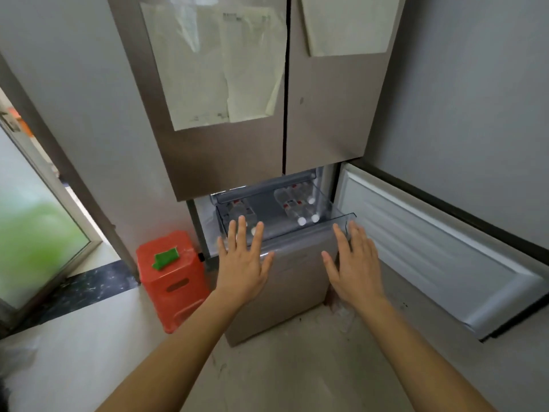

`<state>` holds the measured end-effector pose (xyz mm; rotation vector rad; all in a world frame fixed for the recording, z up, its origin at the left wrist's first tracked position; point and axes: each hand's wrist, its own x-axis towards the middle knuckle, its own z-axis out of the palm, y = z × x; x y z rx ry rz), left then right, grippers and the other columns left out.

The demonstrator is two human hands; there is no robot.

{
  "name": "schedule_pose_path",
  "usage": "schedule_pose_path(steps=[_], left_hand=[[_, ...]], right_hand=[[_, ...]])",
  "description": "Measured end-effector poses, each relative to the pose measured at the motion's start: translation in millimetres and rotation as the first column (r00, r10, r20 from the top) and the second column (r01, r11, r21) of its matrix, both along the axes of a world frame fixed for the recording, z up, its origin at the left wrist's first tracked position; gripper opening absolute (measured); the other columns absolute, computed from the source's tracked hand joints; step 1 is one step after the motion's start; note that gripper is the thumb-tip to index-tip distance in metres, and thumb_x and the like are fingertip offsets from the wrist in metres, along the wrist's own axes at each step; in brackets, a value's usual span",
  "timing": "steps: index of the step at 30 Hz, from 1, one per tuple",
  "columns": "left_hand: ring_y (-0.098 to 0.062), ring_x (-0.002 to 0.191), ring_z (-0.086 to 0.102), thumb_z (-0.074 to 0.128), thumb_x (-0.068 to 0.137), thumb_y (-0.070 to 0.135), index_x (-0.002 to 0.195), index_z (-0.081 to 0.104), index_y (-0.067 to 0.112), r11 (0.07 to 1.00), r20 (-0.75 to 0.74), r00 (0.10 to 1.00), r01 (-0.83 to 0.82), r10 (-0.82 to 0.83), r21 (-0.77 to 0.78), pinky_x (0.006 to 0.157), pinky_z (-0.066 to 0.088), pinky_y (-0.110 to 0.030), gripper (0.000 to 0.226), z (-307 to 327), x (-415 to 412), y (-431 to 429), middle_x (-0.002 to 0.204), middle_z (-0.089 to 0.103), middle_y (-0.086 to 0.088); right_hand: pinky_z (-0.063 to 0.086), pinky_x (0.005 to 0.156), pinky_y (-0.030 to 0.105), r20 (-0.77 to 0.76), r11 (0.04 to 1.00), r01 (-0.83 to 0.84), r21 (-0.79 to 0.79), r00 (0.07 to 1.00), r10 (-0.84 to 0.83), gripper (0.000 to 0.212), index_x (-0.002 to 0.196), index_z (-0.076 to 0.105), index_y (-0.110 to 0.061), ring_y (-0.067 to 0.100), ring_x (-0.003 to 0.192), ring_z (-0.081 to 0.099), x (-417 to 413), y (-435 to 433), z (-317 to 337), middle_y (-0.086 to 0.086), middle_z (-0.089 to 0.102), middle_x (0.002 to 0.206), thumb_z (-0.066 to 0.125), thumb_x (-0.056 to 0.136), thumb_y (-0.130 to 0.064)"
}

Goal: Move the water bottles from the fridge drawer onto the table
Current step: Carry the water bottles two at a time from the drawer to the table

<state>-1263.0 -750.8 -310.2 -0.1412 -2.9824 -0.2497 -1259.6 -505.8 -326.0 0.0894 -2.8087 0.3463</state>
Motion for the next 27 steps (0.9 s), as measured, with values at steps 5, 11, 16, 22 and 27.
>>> schedule_pose_path(steps=[5, 11, 16, 22, 27], left_hand=[[-0.030, 0.150, -0.019, 0.013, 0.097, 0.064, 0.158, -0.005, 0.028, 1.000, 0.113, 0.994, 0.006, -0.004, -0.013, 0.121, -0.001, -0.055, 0.073, -20.8, -76.1, 13.7, 0.163, -0.019, -0.010], [-0.031, 0.151, -0.017, 0.017, 0.098, 0.063, 0.157, -0.006, 0.029, 0.998, 0.200, 0.978, -0.058, 0.062, -0.024, 0.121, -0.001, -0.054, 0.072, -55.8, -152.7, 49.3, 0.163, -0.019, -0.010], [-0.031, 0.152, -0.008, 0.024, 0.099, 0.061, 0.158, -0.001, 0.028, 0.973, 0.336, 0.921, -0.225, 0.199, 0.042, 0.121, 0.006, -0.055, 0.072, -76.0, -200.1, 77.5, 0.165, -0.012, -0.011], [-0.038, 0.150, 0.006, 0.047, 0.096, 0.056, 0.157, 0.012, 0.026, 0.855, 0.459, 0.800, -0.497, 0.386, 0.147, 0.117, 0.023, -0.058, 0.077, -92.5, -225.3, 76.0, 0.164, 0.001, -0.016], [-0.045, 0.147, 0.012, 0.058, 0.094, 0.045, 0.157, 0.008, 0.027, 0.743, 0.545, 0.694, -0.645, 0.470, 0.180, 0.116, 0.024, -0.057, 0.083, -107.5, -245.5, 46.5, 0.162, 0.004, -0.021]], right_hand=[[0.014, 0.124, 0.048, 0.053, 0.999, -0.020, -0.034, 0.998, 0.022, 0.072, 0.159, 0.011, -0.023, 0.030, 0.154, 0.008, -68.2, 19.2, -13.3, 0.015, 0.011, 0.166, 0.027, 0.100, -0.061], [0.032, 0.115, 0.042, 0.174, 0.977, -0.130, -0.170, 0.972, 0.160, 0.066, 0.157, 0.022, -0.023, 0.028, 0.148, 0.027, -165.9, 46.1, -32.5, 0.011, 0.029, 0.160, 0.040, 0.101, -0.054], [0.047, 0.103, 0.040, 0.275, 0.929, -0.220, -0.299, 0.912, 0.305, 0.060, 0.150, 0.033, -0.019, 0.025, 0.134, 0.046, -247.4, 75.1, -49.5, 0.006, 0.044, 0.150, 0.047, 0.100, -0.048], [0.051, 0.093, 0.043, 0.487, 0.899, -0.330, -0.289, 0.757, 0.435, 0.061, 0.152, 0.030, -0.018, 0.035, 0.120, 0.057, -328.9, 66.6, -66.6, 0.016, 0.056, 0.137, 0.049, 0.100, -0.045], [0.047, 0.091, 0.038, 0.653, 0.903, -0.312, -0.295, 0.624, 0.429, 0.059, 0.148, 0.035, -0.019, 0.037, 0.121, 0.055, -359.7, 40.5, -94.0, 0.017, 0.053, 0.138, 0.056, 0.097, -0.039]])
